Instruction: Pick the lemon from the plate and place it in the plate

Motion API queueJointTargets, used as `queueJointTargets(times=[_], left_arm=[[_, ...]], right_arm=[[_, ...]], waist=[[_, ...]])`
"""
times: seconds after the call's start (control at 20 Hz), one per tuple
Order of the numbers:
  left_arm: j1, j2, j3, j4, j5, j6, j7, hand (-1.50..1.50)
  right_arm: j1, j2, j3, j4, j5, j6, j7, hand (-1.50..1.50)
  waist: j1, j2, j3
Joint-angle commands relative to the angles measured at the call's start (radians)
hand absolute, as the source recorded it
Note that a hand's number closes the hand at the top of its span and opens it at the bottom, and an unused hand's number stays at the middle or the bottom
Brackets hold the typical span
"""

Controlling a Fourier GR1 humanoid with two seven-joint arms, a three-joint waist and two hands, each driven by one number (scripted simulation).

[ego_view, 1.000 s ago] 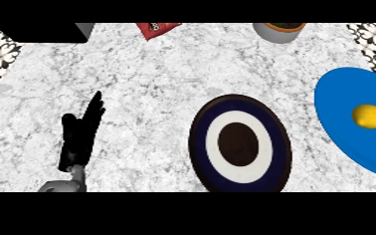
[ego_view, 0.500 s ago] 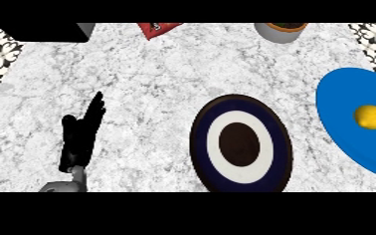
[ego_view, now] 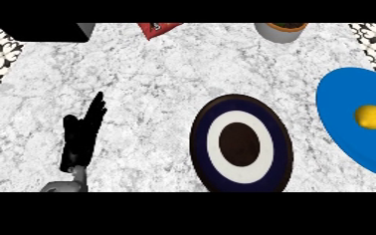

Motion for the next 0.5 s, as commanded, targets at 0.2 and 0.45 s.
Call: queueJointTargets(times=[0.2,0.45], left_arm=[[0.007,-0.002,-0.007,-0.025,0.000,-0.006,0.017,0.00],[-0.049,-0.009,0.009,0.062,-0.013,0.011,-0.010,0.00]], right_arm=[[-0.030,-0.069,-0.034,0.012,-0.035,-0.021,0.095,-1.50],[0.026,-0.026,-0.030,0.014,-0.028,-0.055,0.022,-1.50]], waist=[[0.005,-0.001,0.000],[0.000,0.005,0.002]])
